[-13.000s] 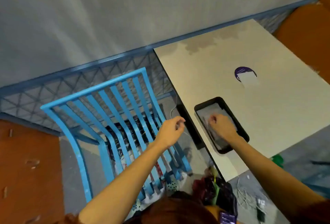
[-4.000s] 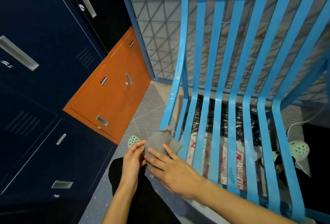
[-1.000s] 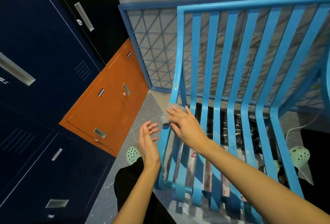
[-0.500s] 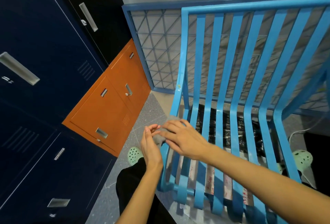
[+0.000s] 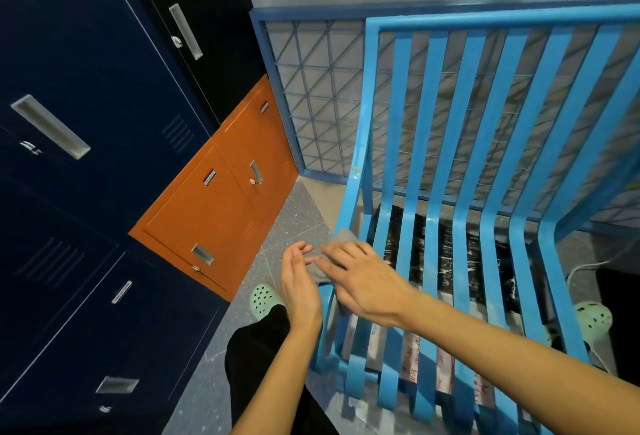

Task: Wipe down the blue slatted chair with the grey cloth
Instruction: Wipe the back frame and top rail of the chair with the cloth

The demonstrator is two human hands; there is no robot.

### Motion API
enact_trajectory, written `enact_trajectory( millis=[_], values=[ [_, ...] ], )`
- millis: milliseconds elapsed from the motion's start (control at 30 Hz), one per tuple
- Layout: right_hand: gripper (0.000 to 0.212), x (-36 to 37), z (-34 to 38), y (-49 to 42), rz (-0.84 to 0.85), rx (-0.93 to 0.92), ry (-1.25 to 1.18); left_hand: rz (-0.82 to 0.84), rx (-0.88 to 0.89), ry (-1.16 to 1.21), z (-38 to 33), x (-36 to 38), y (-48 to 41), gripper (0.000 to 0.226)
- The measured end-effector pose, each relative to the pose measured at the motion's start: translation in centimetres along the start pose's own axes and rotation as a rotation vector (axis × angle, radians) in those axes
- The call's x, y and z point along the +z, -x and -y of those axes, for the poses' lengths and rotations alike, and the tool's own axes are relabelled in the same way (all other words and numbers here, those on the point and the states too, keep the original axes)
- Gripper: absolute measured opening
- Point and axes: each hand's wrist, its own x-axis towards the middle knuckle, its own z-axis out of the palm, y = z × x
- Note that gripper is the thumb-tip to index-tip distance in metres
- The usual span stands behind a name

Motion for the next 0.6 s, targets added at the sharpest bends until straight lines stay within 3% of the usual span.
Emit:
enact_trajectory(
  millis=[167,400,600],
  values=[
    [0.042,0.6,-1.9,-0.6,0.046,-0.205,0.039,0.001,-0.017,-0.006,-0.1,0.0,0.3,0.032],
    [0.036,1.2,-5.0,-4.4,-0.133,0.211,-0.175,0.057,-0.053,-0.08,-0.4,0.1,0.4,0.02],
    [0.035,2.4,-1.1,-1.1,-0.198,0.171,-0.311,0.123,-0.061,-0.289,0.1,-0.1,-0.1,0.029]
  ],
)
